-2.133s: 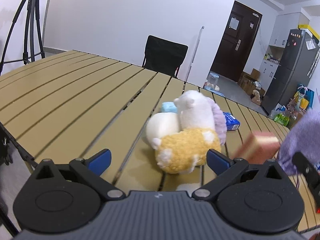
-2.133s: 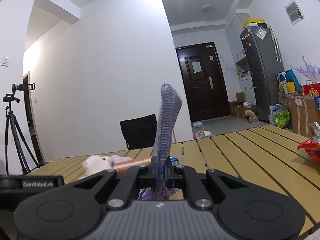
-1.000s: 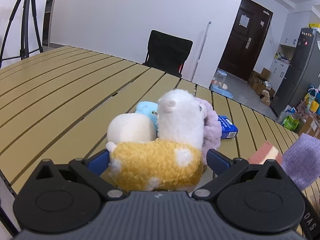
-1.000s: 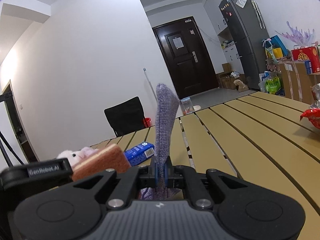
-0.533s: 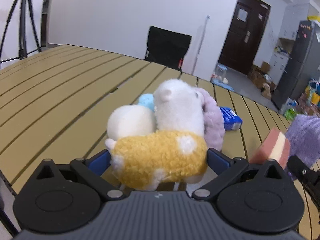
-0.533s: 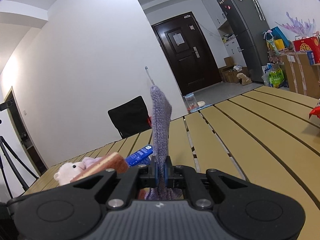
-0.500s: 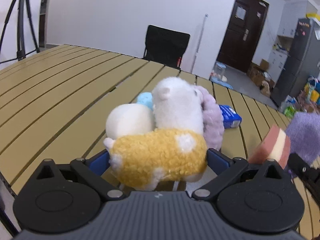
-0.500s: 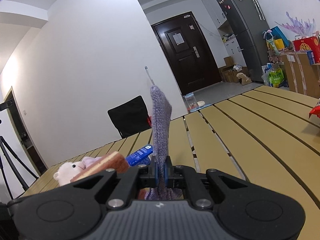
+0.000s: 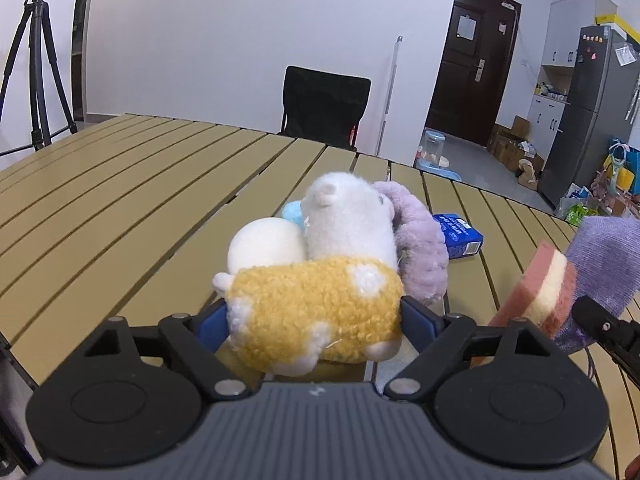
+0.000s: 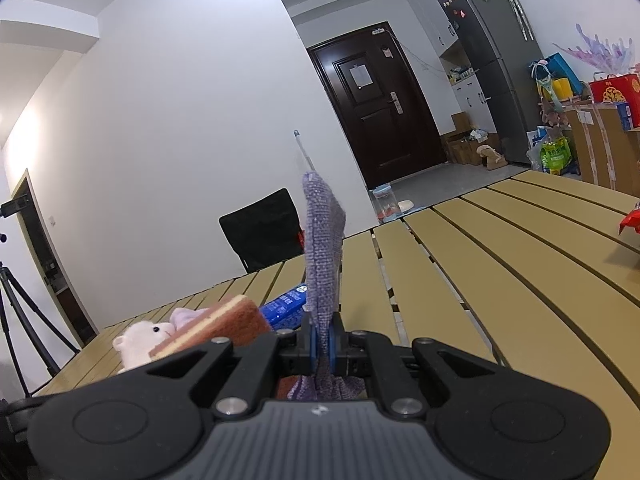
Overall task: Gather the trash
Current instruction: 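Grasp the yellow-and-white plush sheep with the left gripper while the right gripper holds the pouch, then lift the plush sheep and lavender pouch off the table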
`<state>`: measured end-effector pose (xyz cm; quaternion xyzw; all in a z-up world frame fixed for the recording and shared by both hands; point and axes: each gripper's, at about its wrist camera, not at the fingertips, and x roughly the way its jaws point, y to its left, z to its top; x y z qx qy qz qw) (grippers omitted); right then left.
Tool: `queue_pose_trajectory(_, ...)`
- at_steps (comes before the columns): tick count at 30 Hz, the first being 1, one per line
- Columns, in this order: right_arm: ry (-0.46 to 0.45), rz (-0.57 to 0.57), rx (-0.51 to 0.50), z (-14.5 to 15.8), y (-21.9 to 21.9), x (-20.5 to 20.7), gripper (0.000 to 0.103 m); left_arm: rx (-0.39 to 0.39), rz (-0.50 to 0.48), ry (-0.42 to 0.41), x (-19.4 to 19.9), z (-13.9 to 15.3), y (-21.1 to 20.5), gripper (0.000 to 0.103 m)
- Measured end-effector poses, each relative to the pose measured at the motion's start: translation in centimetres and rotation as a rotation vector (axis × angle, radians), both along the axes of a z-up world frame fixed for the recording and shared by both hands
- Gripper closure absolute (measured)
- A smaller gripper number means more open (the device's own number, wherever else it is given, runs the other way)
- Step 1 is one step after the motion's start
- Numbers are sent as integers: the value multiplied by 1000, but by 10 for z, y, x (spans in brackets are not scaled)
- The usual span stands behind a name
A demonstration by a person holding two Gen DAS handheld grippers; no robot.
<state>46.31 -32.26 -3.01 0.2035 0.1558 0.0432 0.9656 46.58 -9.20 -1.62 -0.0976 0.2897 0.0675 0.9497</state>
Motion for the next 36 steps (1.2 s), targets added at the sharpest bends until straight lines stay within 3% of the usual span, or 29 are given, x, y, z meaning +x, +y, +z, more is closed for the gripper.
queue_pose_trajectory(7,-9,4,-1,1,-1,-7,97,-11,-26,-22,-13,8,8,18)
queue_pose_trajectory(13,-12,-3,6,3,-5,-12,97,-46,-58,39,-17,11,22,18)
queue_pose_trajectory(17,-16,-7,12,2,-5,-13,97,-24,-76,75,-18,11,24,15)
queue_pose_trajectory(24,-8,-14,14,-4,-7,-8,97,-4,-95,94,-12,3,15,0)
queue_pose_trajectory(32,1,-16,10,-7,-8,-5,97,40,-55,141,3,-20,10,1)
queue_pose_trajectory(36,0,-15,8,-7,-8,-4,97,46,-69,92,-1,-22,12,10)
